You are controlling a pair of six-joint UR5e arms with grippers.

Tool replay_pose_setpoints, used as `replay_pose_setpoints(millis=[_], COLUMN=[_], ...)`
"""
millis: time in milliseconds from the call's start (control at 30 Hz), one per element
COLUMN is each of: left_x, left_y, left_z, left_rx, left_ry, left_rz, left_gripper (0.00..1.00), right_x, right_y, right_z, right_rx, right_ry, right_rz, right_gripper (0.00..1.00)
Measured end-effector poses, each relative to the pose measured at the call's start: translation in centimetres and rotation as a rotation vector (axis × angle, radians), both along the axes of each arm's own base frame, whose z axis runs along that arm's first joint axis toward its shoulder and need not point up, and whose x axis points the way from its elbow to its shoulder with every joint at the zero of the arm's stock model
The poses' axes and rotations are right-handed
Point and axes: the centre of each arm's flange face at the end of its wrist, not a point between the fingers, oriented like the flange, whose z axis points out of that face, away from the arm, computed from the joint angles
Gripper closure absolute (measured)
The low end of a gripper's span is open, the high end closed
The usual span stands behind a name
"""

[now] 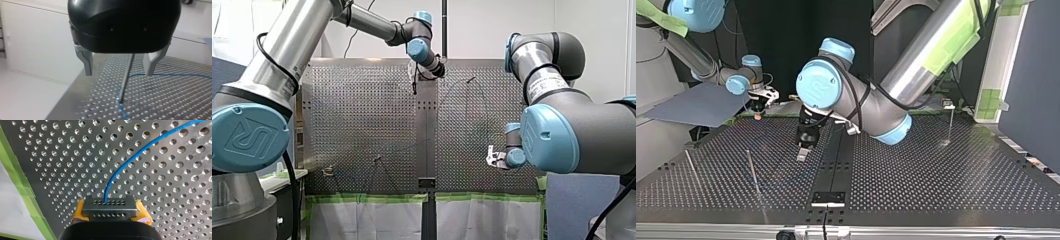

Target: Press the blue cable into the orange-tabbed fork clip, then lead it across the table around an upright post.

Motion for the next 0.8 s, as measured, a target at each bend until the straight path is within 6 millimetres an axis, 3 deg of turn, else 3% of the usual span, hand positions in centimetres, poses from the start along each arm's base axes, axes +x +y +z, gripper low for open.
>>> replay_pose_setpoints(millis=[467,800], left_x=[-2.1,-4.7], left_y=[3.8,6.7], left_z=[3.1,5.3], left_rx=[-0.041,-0.118], left_ry=[-0.117,-0.195], left_rz=[0.105,0.186], left_gripper=[0.0,0.0], right_x=[0.3,0.4], right_y=[-0.1,-0.1], right_z=[0.2,0.2], right_rx=[-0.003,-0.003], right_ry=[0.0,-0.001], right_rz=[0.006,0.007], right_gripper=[1.0,1.0])
